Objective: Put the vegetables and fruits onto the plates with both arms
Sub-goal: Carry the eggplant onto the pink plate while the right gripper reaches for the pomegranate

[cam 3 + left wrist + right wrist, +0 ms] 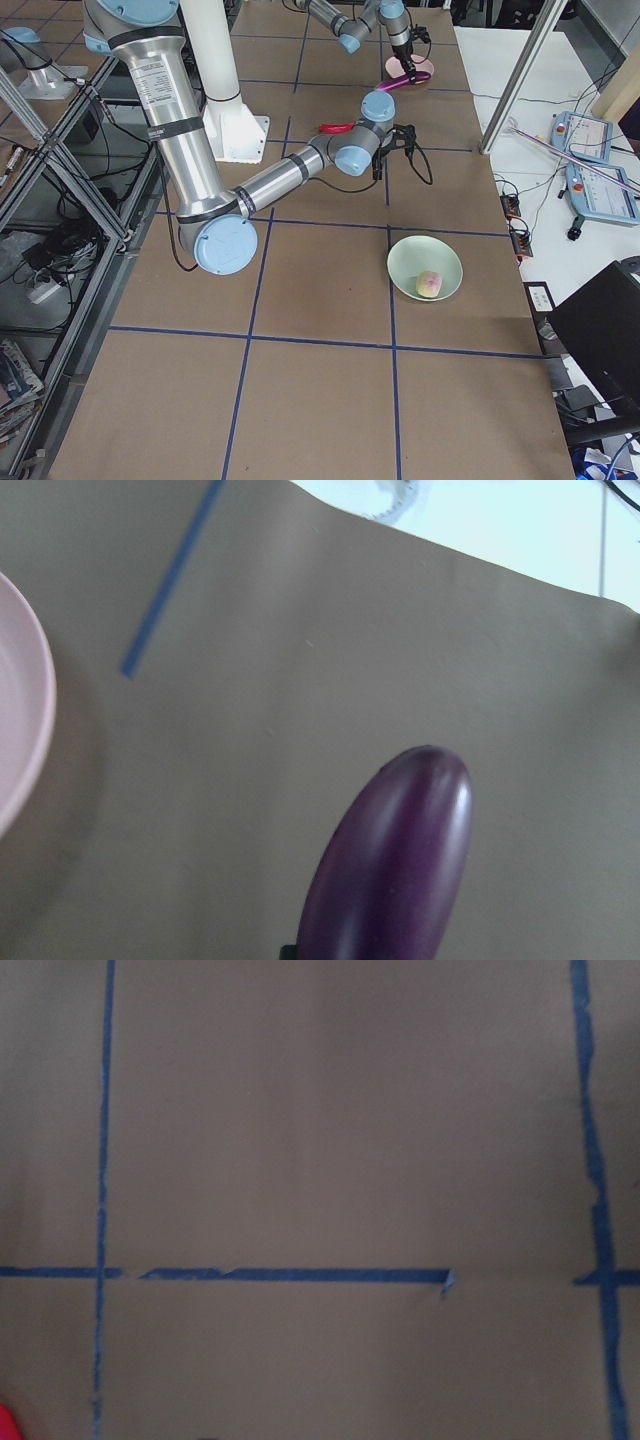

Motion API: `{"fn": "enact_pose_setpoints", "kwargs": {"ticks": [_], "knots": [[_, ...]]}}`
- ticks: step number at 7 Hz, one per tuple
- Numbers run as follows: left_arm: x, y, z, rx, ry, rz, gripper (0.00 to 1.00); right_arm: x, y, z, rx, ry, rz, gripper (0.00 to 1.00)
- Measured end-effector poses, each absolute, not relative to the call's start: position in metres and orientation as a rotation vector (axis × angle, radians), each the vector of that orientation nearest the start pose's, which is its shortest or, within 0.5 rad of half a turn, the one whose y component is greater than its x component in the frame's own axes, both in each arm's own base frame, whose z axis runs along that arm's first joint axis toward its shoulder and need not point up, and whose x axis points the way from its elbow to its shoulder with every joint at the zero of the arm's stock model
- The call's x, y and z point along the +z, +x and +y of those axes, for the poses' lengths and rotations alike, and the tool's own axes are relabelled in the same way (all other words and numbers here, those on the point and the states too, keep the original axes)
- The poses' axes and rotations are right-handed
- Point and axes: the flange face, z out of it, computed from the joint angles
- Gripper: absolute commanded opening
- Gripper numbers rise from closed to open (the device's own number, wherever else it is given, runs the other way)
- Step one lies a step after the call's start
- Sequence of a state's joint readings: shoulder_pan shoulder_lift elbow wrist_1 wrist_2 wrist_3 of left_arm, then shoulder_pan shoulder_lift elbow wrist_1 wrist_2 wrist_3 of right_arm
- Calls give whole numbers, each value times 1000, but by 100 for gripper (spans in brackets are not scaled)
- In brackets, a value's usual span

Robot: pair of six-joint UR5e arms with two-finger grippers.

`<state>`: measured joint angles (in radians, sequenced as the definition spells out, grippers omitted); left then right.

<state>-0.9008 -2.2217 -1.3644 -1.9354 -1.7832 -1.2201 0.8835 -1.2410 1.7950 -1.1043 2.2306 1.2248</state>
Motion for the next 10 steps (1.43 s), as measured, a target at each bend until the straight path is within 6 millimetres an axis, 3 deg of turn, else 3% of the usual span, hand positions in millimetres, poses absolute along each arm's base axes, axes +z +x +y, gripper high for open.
{"fn": "enact_pose_setpoints", "kwargs": {"ticks": [1,2,3,4,6,8,10], "knots": [[384,343,-692,-403,304,692,4,285,-362,-462,189,28,-1160,100],[441,315,-717,-357,287,634,79,258,-401,-428,226,2,-1137,100],[484,298,-730,-316,276,597,100,228,-437,-399,247,1,-1070,100],[502,290,-734,-293,272,582,100,207,-469,-371,248,16,-986,100],[500,287,-736,-285,285,589,100,198,-514,-326,250,41,-894,100],[482,290,-732,-301,303,620,100,198,-547,-316,304,53,-855,100],[458,306,-716,-332,299,676,100,199,-581,-324,344,82,-813,100]]}}
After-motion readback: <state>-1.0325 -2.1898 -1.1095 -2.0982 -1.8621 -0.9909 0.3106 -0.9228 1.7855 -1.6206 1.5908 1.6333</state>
